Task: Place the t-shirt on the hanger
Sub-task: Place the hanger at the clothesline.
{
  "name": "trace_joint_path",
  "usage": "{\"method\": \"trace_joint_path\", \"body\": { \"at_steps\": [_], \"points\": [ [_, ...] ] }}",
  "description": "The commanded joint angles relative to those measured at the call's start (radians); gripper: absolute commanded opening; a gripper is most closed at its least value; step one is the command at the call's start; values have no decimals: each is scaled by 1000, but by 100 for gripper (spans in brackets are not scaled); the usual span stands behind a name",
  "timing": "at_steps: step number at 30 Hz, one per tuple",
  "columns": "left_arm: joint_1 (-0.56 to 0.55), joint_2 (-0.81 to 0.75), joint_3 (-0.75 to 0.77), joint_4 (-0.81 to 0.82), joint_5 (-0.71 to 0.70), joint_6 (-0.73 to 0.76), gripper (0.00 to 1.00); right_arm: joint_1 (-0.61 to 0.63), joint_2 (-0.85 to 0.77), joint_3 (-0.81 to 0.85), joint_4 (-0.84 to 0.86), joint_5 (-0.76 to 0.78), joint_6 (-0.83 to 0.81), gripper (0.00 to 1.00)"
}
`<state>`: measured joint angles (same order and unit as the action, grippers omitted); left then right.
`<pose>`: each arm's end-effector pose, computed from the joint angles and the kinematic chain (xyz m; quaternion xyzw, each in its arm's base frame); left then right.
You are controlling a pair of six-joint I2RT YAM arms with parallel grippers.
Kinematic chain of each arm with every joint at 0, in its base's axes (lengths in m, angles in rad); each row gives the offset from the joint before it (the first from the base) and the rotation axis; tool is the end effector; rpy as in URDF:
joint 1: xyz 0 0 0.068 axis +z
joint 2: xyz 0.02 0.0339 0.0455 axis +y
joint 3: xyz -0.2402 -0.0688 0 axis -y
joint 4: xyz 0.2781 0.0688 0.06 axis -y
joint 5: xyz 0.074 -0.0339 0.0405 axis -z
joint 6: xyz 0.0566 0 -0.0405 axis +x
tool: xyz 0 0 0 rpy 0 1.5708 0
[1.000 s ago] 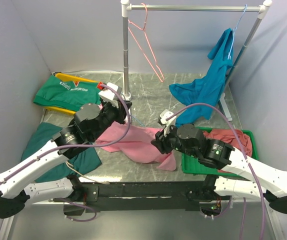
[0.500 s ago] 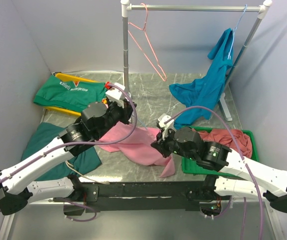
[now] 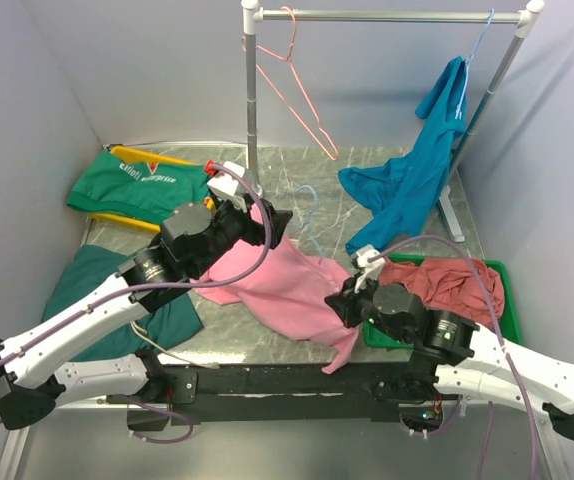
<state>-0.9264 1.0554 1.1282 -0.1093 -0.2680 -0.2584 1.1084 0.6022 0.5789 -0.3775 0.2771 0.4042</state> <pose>0.1941 -0.2333 0.3979 0.1463 0.7044 -0.3043 0.6244 0.1119 0.1898 0.2530 -0.2132 0.8014 0.2916 0.4768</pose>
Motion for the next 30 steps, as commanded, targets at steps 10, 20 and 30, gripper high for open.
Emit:
{"method": "trace_joint_path", "body": {
  "at_steps": [10,20,30],
  "points": [
    [-2,-115,48,45,-85,-19,99,7,-134,53,-199,347,291,0],
    [-3,-170,59,27,-63,-48,99,-71,160,410,-337,590,317,0],
    [-2,-216,56,-6,-65,-51,98,-456,395,676,-138,295,73,0]
  ]
}}
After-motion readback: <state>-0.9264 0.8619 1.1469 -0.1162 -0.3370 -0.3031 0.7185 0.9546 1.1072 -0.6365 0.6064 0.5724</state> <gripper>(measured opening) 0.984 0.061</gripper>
